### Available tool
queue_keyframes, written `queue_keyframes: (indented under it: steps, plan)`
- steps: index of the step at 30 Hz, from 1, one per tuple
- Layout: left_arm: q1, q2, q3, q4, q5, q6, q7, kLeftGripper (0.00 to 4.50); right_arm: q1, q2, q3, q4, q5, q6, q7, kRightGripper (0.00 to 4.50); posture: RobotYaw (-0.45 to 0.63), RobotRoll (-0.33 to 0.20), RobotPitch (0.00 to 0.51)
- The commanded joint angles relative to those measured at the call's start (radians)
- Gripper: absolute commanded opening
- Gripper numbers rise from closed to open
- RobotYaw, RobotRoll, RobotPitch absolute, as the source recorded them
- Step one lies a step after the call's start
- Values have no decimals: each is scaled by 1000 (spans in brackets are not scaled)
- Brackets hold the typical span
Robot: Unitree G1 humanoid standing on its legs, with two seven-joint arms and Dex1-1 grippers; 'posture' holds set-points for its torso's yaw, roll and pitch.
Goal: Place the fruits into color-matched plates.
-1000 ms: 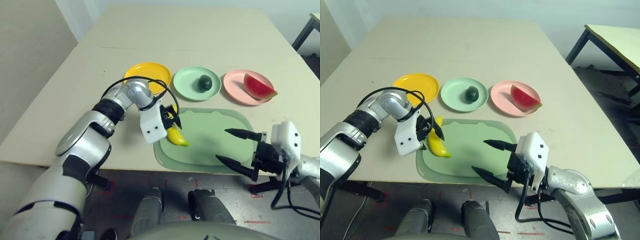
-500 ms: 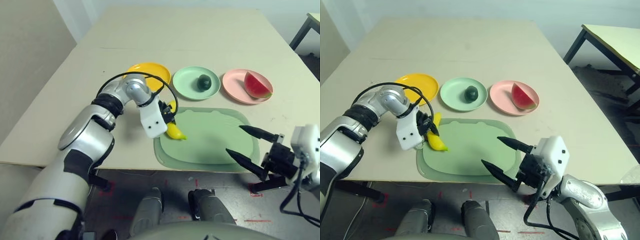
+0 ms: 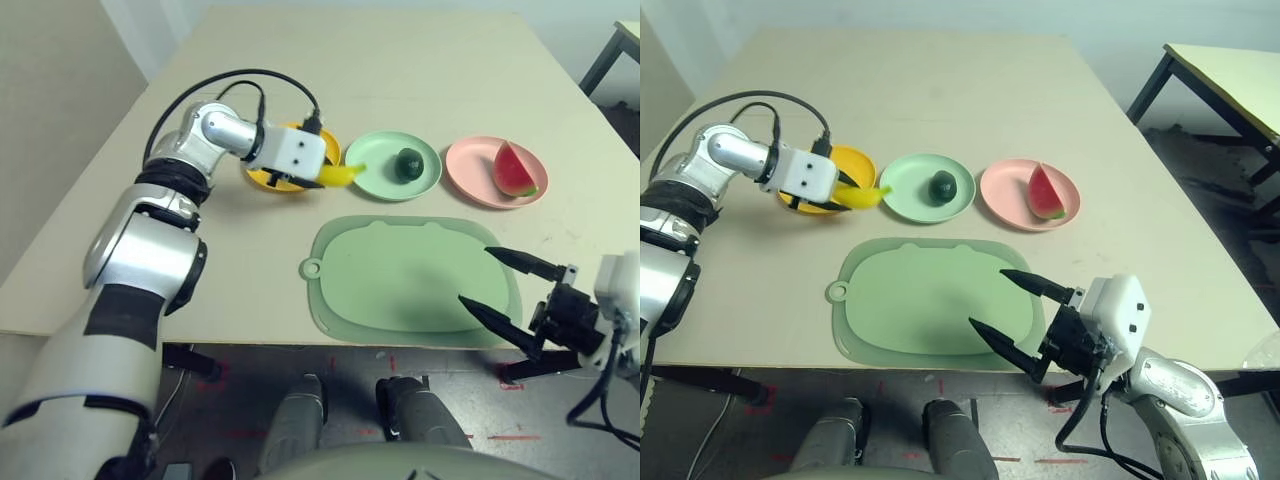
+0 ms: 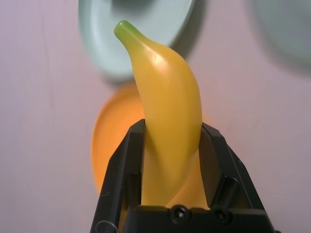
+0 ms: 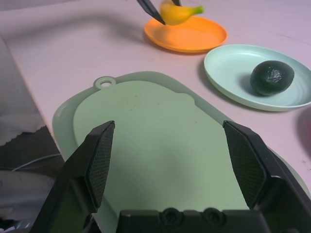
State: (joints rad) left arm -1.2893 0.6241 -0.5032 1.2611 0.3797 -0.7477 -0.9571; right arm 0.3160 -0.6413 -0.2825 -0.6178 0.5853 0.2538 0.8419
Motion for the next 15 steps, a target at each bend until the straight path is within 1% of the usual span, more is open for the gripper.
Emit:
queue_keyframes:
  steps: [1, 5, 9, 14, 15]
  plan:
    - [-21, -1, -59, 23, 136, 2, 160, 1648, -14, 10, 21, -18, 14, 35, -39, 4500, -162, 0, 124]
    - [-33, -19, -105, 48, 237, 3, 286, 1648, -23, 14, 37, -29, 8, 52, -66, 4500, -170, 0, 126]
    - [-40, -45, -140, 68, 314, 17, 400, 1648, -14, 14, 35, -39, 7, 60, -86, 4500, -174, 0, 128]
    - [-31, -70, -159, 88, 366, 61, 489, 1648, -9, 12, 33, -43, 7, 64, -101, 4500, -187, 0, 134]
    - [-29, -70, -160, 91, 371, 68, 495, 2418, -7, 11, 32, -43, 7, 64, -101, 4500, -187, 0, 134]
